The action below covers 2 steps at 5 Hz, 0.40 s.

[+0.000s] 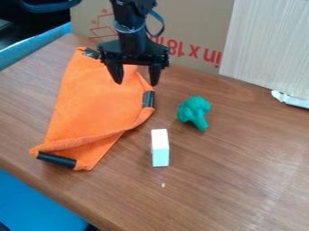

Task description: Unfold the cloth from top right to bottom left

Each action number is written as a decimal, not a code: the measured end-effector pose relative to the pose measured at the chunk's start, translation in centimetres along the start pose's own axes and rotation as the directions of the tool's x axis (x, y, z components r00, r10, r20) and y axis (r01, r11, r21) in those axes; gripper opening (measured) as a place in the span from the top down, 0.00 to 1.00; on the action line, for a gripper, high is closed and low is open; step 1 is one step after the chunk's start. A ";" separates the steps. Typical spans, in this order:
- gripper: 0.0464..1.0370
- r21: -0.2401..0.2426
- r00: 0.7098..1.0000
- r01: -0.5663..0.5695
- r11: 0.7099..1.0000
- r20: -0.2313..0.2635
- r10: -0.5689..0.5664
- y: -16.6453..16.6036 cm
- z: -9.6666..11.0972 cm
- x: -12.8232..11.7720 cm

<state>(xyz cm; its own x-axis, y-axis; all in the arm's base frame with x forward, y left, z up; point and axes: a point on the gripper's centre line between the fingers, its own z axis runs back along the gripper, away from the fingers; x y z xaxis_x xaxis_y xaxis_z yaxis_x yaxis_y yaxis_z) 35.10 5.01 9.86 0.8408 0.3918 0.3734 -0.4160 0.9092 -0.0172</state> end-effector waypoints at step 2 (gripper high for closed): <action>0.04 0.058 1.000 -0.021 0.998 0.021 0.019 -0.5 -1.2 -0.5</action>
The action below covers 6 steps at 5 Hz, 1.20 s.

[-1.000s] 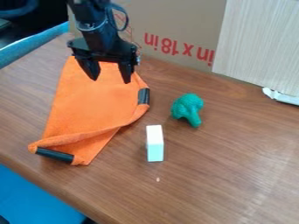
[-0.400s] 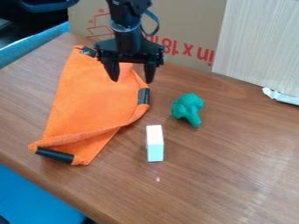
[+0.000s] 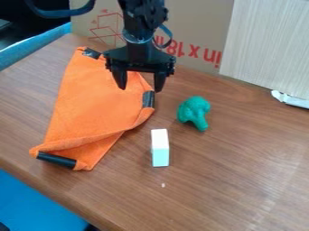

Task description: Unfold the cloth from top right to bottom left

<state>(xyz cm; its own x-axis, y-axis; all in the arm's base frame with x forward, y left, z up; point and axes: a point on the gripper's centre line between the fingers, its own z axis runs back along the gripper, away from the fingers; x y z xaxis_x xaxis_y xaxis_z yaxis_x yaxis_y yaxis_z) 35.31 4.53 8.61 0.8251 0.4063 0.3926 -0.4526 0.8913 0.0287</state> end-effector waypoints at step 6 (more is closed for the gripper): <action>0.07 0.032 0.998 -0.023 0.999 0.054 0.022 -0.3 -3.1 0.2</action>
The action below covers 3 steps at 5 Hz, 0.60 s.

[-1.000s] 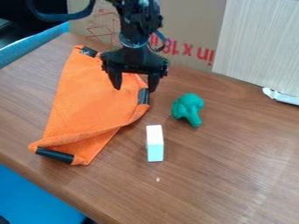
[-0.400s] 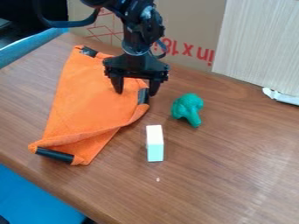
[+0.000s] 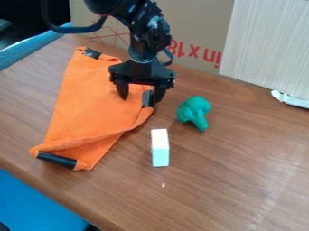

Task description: Unfold the cloth from top right to bottom left

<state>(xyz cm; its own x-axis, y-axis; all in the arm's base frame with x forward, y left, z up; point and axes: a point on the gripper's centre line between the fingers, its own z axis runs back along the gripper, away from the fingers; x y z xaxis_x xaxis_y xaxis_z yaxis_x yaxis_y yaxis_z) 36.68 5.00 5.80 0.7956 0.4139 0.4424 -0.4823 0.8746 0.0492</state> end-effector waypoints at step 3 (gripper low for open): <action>0.86 -0.056 0.999 -0.010 0.998 -0.034 0.009 -0.7 0.8 -0.5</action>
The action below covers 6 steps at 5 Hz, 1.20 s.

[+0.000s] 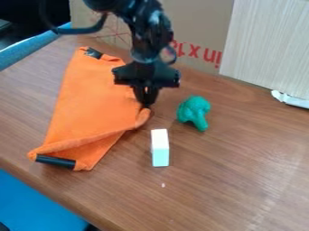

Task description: Unfold the cloth from top right to bottom left

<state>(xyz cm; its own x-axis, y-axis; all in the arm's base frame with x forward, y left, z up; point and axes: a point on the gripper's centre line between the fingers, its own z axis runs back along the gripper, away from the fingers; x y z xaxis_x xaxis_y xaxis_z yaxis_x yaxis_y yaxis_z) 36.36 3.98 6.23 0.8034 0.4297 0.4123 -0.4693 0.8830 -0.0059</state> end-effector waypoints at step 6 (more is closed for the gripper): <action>1.00 -0.185 0.987 -0.149 0.971 0.026 0.156 9.0 6.9 2.7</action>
<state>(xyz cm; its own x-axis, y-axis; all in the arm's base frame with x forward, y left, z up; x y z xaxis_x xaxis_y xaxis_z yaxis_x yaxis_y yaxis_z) 31.77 11.72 13.55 0.7106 0.5573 0.4294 -0.5076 0.8288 -0.2357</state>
